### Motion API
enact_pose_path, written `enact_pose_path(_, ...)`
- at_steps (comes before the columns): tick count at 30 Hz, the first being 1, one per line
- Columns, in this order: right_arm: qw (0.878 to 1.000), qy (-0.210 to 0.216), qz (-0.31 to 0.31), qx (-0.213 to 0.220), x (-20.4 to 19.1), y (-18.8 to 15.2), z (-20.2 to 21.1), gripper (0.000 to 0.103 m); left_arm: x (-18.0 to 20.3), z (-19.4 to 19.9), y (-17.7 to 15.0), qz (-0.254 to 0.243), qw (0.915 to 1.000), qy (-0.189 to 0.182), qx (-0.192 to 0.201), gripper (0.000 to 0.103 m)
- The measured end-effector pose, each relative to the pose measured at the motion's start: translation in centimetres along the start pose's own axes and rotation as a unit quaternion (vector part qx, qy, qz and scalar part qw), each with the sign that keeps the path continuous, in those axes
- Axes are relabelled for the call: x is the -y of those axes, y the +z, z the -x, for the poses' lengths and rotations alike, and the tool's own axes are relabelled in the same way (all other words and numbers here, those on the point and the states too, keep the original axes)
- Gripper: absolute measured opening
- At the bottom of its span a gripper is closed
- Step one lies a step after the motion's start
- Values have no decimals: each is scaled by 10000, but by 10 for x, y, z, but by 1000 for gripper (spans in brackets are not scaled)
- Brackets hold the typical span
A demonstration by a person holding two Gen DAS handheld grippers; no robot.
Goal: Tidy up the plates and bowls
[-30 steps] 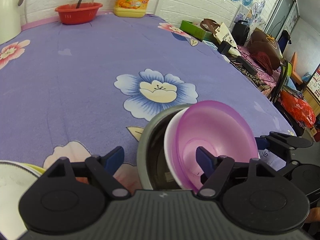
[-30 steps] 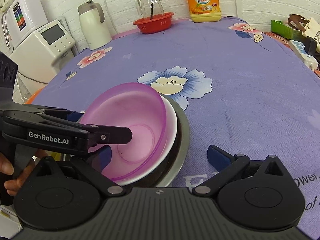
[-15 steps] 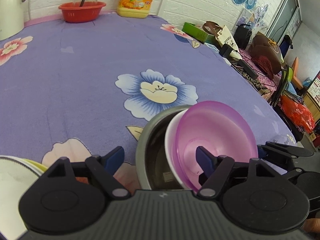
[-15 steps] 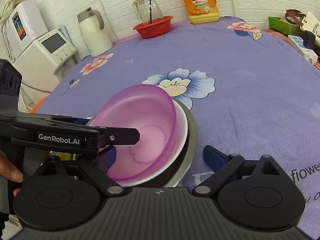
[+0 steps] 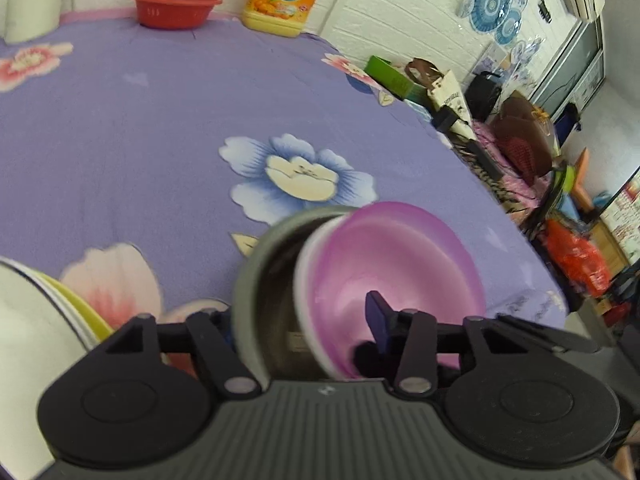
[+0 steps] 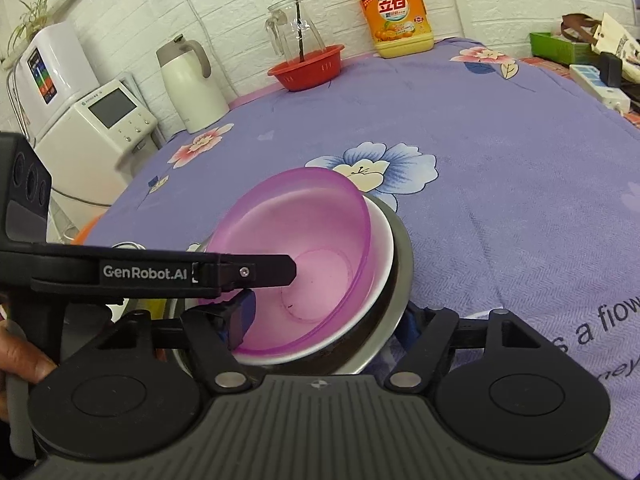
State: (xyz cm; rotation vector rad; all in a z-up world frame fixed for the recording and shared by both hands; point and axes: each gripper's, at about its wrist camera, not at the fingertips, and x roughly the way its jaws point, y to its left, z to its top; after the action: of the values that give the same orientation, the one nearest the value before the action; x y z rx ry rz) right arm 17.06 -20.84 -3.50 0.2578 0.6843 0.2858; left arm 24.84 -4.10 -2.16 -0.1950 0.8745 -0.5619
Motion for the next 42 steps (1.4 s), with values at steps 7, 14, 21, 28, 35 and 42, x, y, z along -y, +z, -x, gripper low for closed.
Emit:
enact_pose_path(7,9998,-178,-36,20,-4,3,3,103,8,6,5,-31,9999,-49,86,46)
enact_pose_path(14,9996,-206,127,153,-23,14,11,103,3,33,10,35,9991,2,428,47)
enact_pose_path(21,9962,447,671,327,-83,30,5,103,-36,112,7,161,9917,701,1068,48)
enact_pose_path(28,9864,1263,1054,-29,-148,17,-23,103,-90,158,-24,563,9833,1323,1114,48)
enact_pose_path(35,9848,1162,1193,-487,-164,2,-40,103,-118,151,-45,971,9832,1132,1050,48)
enact_pose_path(42,9849,1032,1212,-674,-168,-3,-54,103,-130,143,-48,1046,9832,1034,1077,49)
